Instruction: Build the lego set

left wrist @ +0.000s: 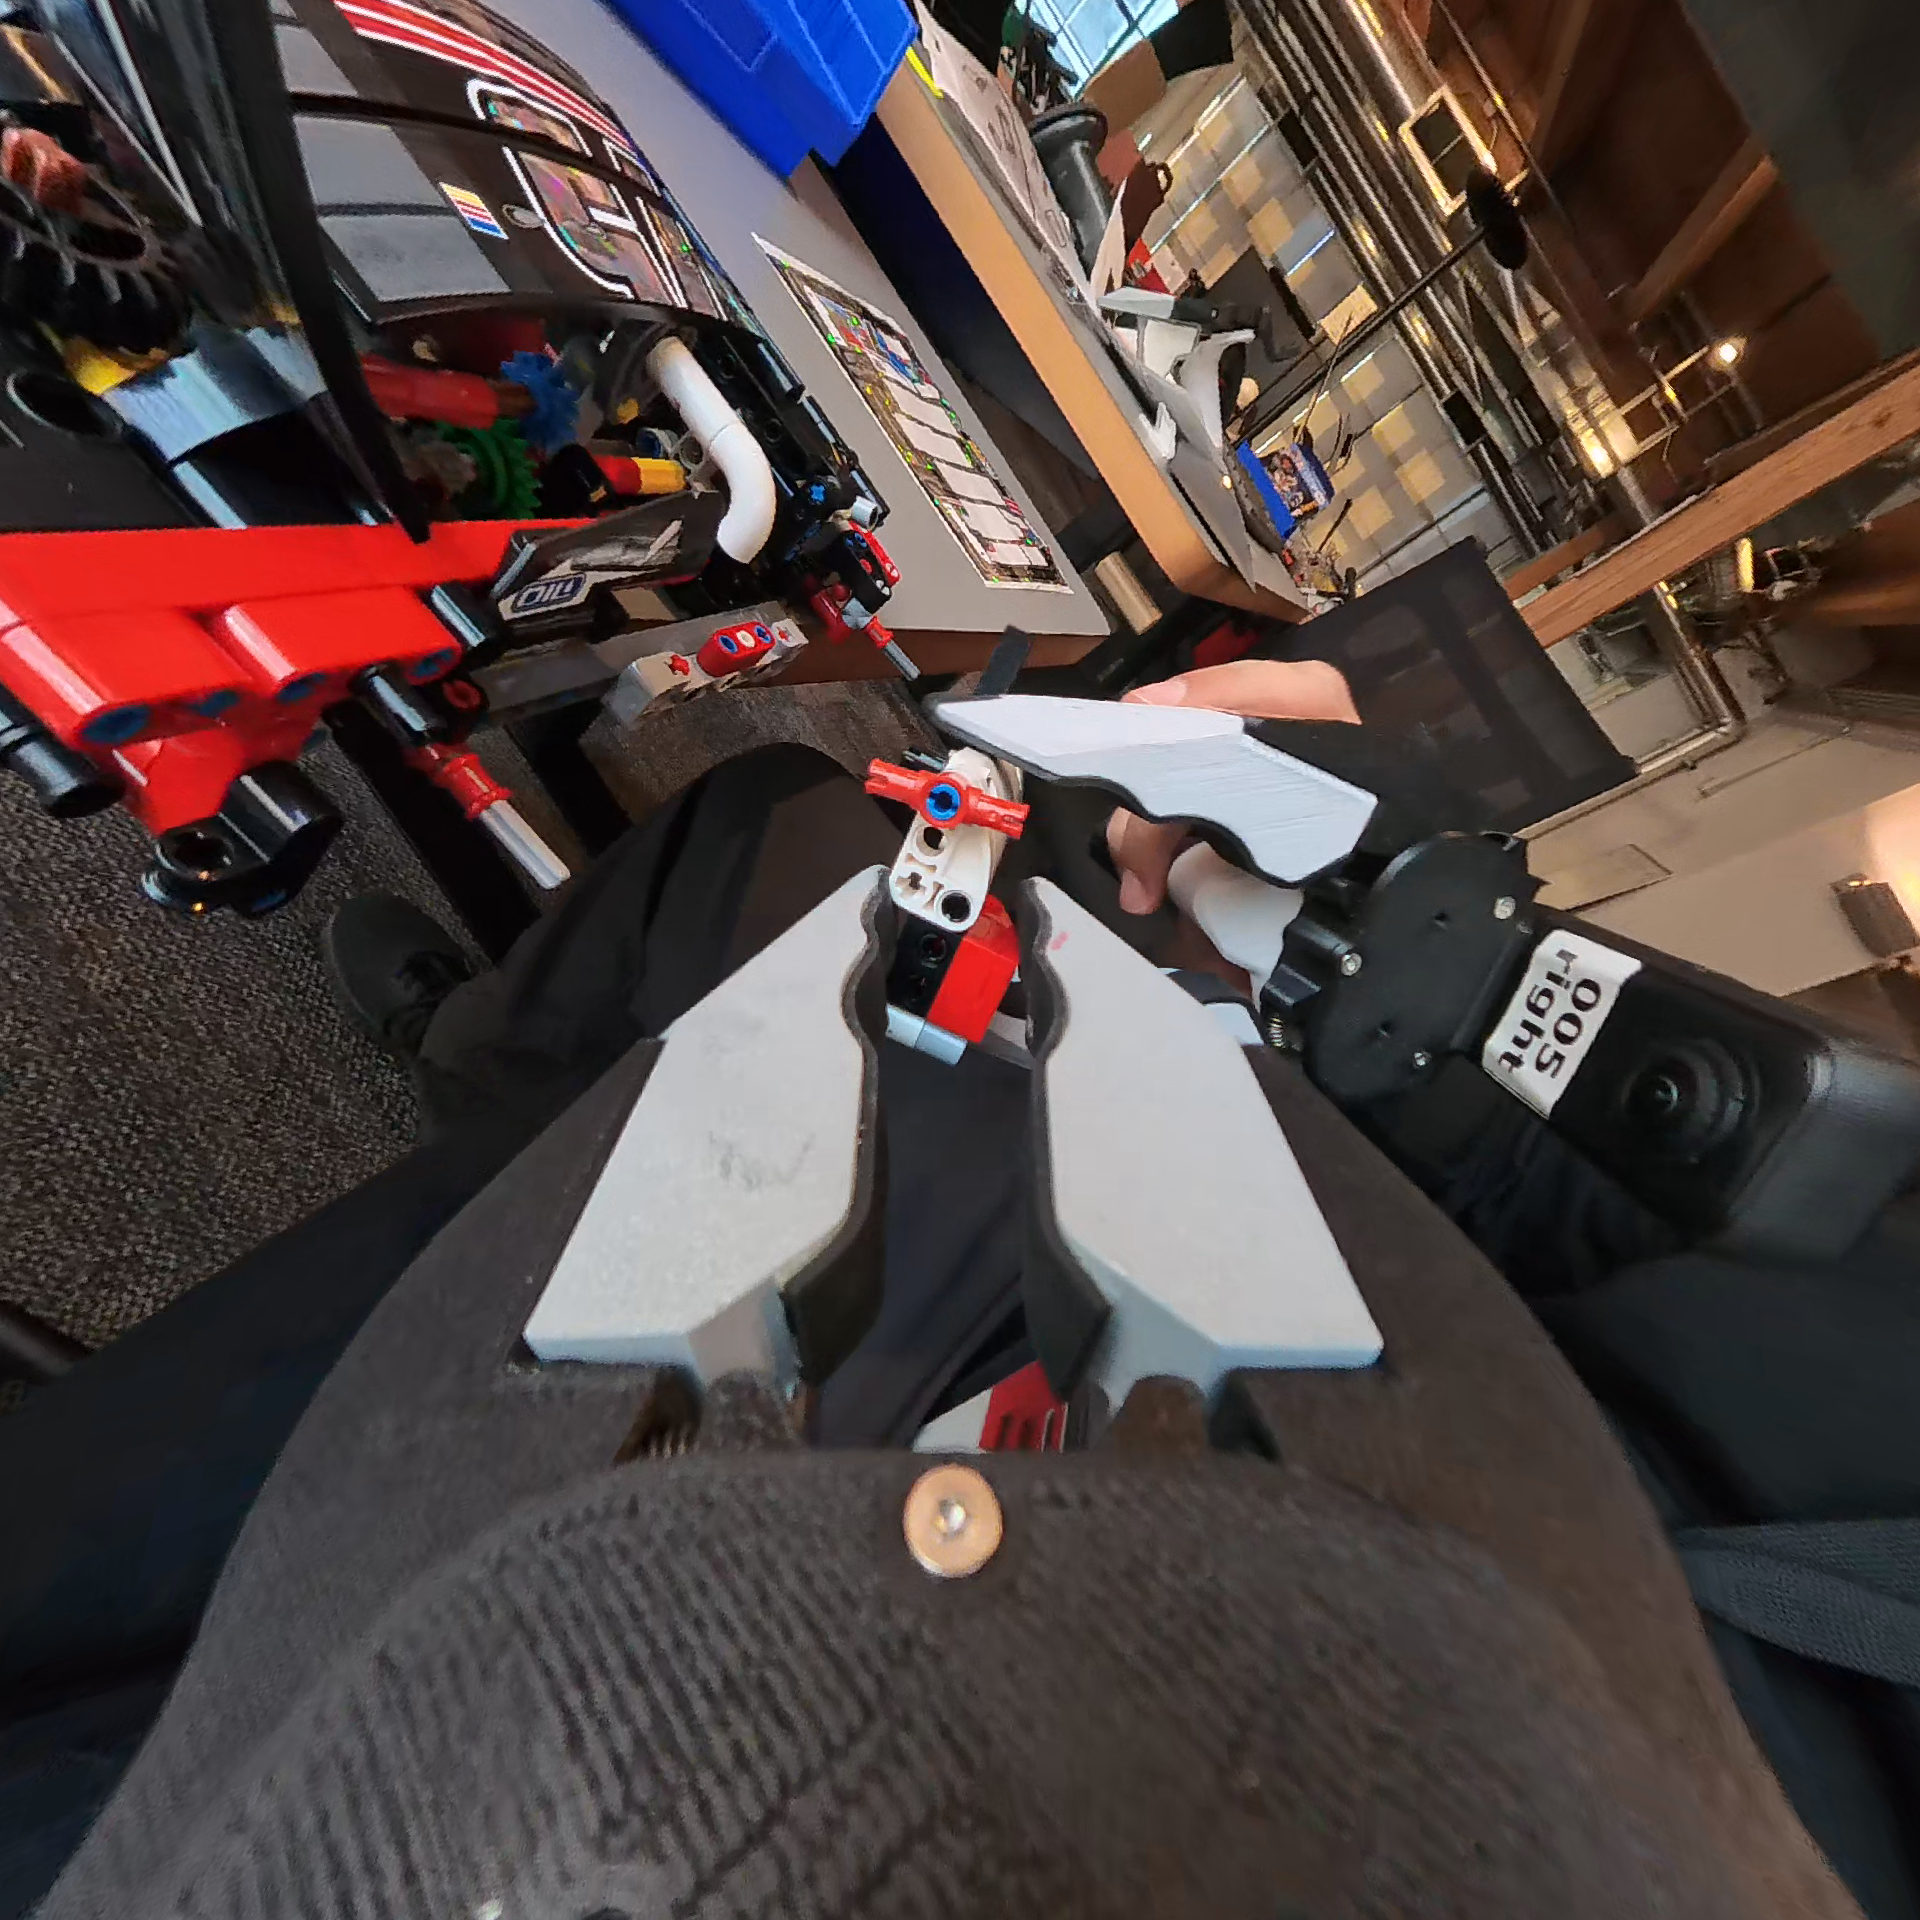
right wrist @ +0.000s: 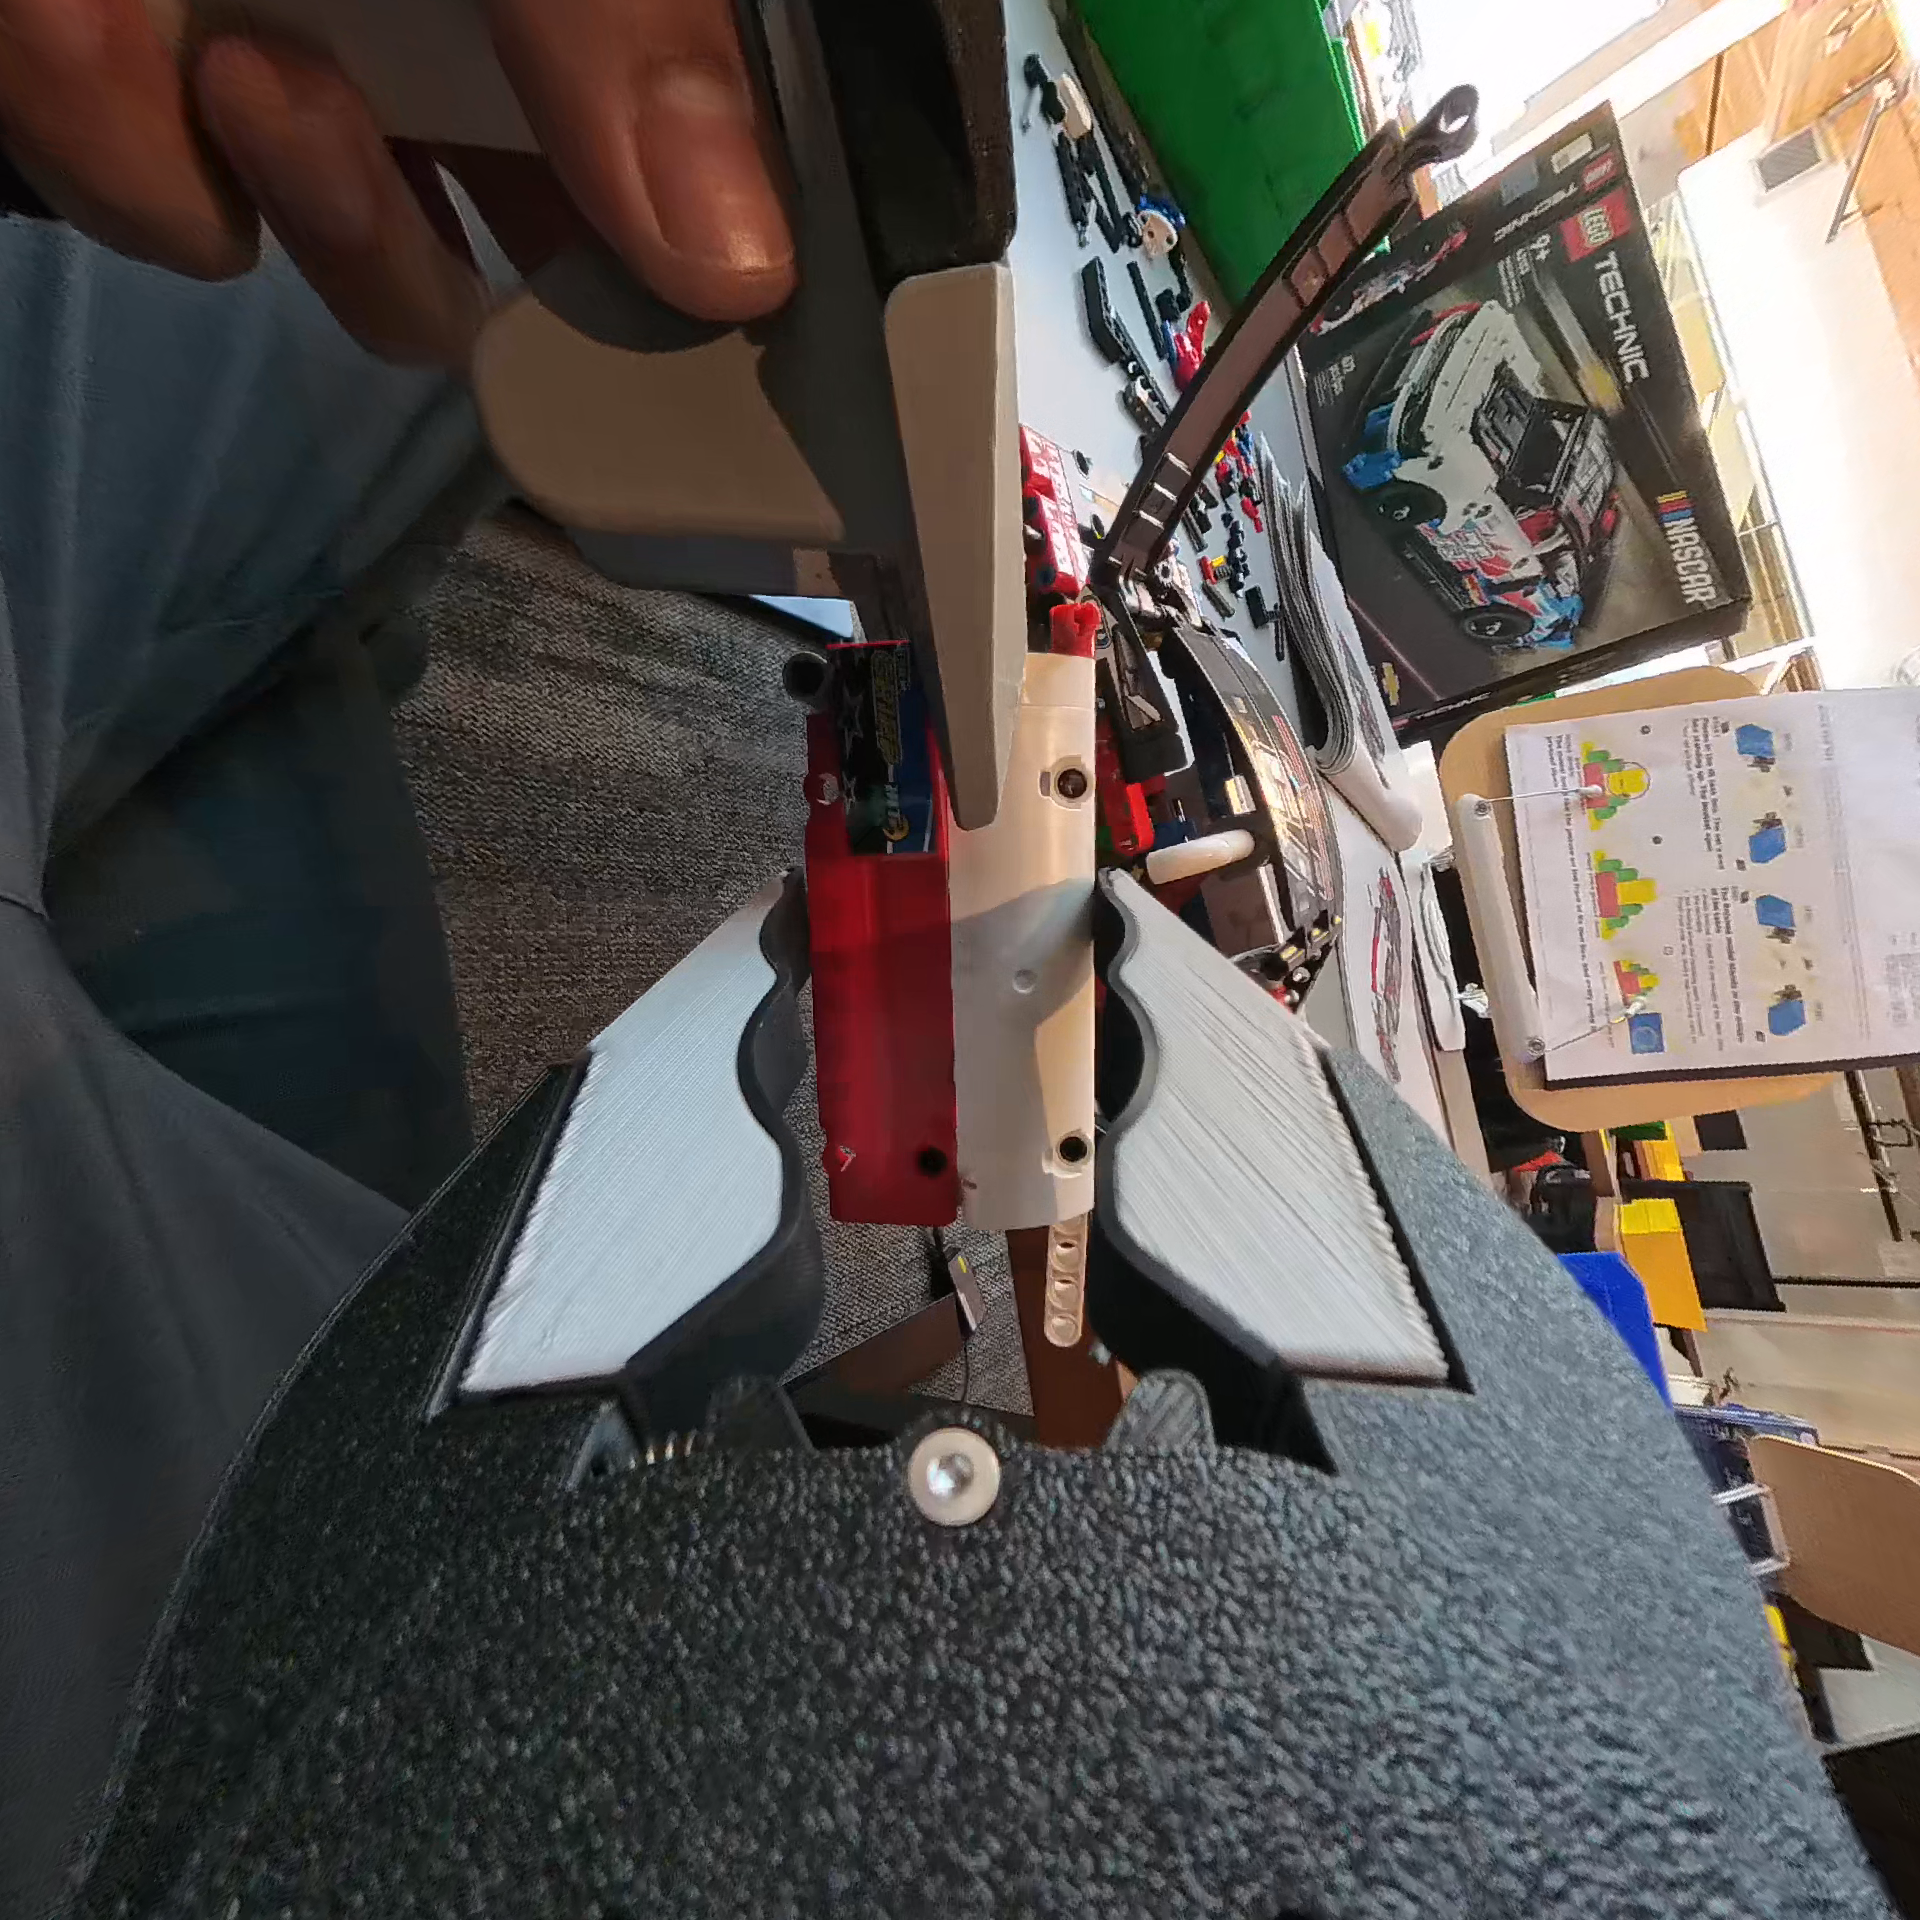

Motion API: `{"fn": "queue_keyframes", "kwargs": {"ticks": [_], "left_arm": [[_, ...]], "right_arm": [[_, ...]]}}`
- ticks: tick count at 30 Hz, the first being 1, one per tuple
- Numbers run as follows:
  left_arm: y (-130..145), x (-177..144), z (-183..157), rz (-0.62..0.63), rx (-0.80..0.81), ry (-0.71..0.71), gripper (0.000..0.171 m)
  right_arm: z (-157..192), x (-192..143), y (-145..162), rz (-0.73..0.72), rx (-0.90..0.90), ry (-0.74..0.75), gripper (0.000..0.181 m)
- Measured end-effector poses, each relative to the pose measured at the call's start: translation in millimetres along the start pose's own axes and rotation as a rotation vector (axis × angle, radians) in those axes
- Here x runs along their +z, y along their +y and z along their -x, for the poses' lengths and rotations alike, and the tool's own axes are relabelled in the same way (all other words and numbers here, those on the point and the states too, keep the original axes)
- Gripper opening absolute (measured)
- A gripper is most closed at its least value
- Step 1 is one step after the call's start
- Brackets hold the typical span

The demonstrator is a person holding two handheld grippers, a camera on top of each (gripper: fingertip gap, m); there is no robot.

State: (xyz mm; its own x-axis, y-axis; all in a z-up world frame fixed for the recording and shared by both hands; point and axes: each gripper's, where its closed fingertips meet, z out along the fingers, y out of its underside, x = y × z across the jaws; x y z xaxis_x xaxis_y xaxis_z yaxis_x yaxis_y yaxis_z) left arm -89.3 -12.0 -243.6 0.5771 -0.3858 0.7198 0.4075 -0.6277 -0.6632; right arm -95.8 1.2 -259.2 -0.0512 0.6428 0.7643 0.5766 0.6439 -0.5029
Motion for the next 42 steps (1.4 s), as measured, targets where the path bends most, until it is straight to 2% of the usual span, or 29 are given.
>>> {"fn": "queue_keyframes", "kwargs": {"ticks": [5, 9, 13, 16, 19, 22, 25, 28, 31, 35, 38, 42], "left_arm": [[2, -2, 1, 0.013, 0.023, 0.005, 0.021], [4, -7, 3, 0.053, 0.101, -0.018, 0.022], [14, -28, 22, 0.186, 0.219, -0.125, 0.056], [11, -58, 25, 0.252, 0.372, -0.196, 0.057], [-5, -71, 0, 0.324, 0.481, -0.167, 0.061], [-22, -65, -34, 0.414, 0.577, -0.125, 0.067], [-40, -53, -52, 0.516, 0.646, -0.132, 0.059], [-44, -43, -39, 0.722, 0.701, -0.193, 0.068], [-49, -31, -19, 0.874, 0.819, -0.249, 0.066], [-48, -24, 3, 1.095, 0.839, -0.259, 0.064], [-50, -20, 16, 1.18, 0.833, -0.276, 0.064], [-49, -17, 37, 1.232, 0.885, -0.336, 0.062]], "right_arm": [[1, 0, -2, -0.009, -0.007, 0.001, 0.052], [-1, 4, 1, 0.001, -0.063, 0.043, 0.052], [-13, 6, 16, 0.052, -0.113, 0.097, 0.051], [-20, 6, 21, 0.074, -0.184, 0.151, 0.052], [-21, 12, 24, 0.094, -0.258, 0.196, 0.052], [-21, 20, 28, 0.125, -0.326, 0.234, 0.052], [-19, 27, 32, 0.153, -0.396, 0.26, 0.052], [-16, 30, 33, 0.158, -0.413, 0.264, 0.052], [-20, 30, 29, 0.147, -0.408, 0.283, 0.053], [-23, 33, 31, 0.15, -0.408, 0.291, 0.054], [-24, 35, 33, 0.156, -0.416, 0.297, 0.054], [-25, 37, 33, 0.158, -0.406, 0.3, 0.053]]}}
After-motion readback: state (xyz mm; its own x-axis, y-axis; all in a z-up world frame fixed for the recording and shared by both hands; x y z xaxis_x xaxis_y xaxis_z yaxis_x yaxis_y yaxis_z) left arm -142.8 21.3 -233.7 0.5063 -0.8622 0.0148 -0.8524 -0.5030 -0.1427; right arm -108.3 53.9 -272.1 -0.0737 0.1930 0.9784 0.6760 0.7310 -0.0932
